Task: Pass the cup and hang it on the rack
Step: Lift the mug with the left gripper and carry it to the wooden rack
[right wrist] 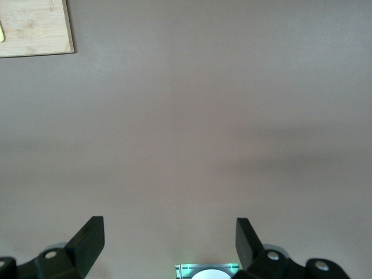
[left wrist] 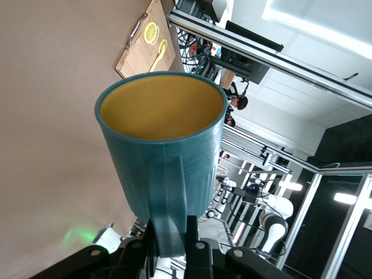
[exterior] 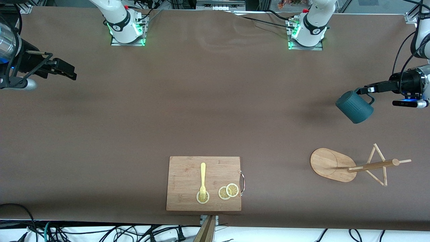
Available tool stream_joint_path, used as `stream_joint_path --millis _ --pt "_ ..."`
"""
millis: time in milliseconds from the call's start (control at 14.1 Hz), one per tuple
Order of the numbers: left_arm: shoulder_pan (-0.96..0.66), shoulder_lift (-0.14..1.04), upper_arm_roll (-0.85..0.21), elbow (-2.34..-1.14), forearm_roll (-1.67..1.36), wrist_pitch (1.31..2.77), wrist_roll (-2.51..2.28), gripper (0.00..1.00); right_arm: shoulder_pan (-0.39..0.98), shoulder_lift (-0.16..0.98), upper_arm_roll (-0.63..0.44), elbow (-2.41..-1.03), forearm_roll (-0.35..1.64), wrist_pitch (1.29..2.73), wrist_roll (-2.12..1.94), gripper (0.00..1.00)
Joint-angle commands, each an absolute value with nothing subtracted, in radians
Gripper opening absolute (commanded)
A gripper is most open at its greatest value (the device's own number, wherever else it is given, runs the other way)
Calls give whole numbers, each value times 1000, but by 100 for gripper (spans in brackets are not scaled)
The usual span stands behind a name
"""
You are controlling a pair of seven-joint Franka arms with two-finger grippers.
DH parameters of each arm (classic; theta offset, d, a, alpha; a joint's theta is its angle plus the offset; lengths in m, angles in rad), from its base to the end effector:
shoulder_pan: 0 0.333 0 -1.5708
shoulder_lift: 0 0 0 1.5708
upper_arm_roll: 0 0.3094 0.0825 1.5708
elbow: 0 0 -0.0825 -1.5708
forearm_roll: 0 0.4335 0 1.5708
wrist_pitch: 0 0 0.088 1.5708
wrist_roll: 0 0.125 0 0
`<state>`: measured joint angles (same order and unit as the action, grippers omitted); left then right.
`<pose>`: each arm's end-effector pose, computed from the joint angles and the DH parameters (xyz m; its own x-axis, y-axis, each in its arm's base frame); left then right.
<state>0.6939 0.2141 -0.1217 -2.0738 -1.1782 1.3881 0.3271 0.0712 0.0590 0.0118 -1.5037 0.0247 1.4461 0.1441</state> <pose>0.5236 0.1859 0.3172 0.8764 0.2187 -0.4291 0.4491 -0.0491 0.8921 0.6039 0.0534 0.5887 0.9912 -0.0585 -0.1187 -0.0599 -0.9982 -0.0084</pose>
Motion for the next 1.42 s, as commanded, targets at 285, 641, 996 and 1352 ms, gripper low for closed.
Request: stream_joint_path --millis 285,641,996,1352 --pt "710 446 -133 -1911 -1258 1282 313 0 57 29 25 -1531 20 1457 130 100" --pt "712 567 -140 -1775 -1308 1259 311 0 57 29 25 -1531 20 1457 130 100" --pt "713 663 -140 -1695 -1371 1249 311 0 57 29 25 -1531 21 1459 130 100" --pt "712 710 -140 -1661 -1431 1258 314 0 57 29 25 -1531 21 1459 132 100"
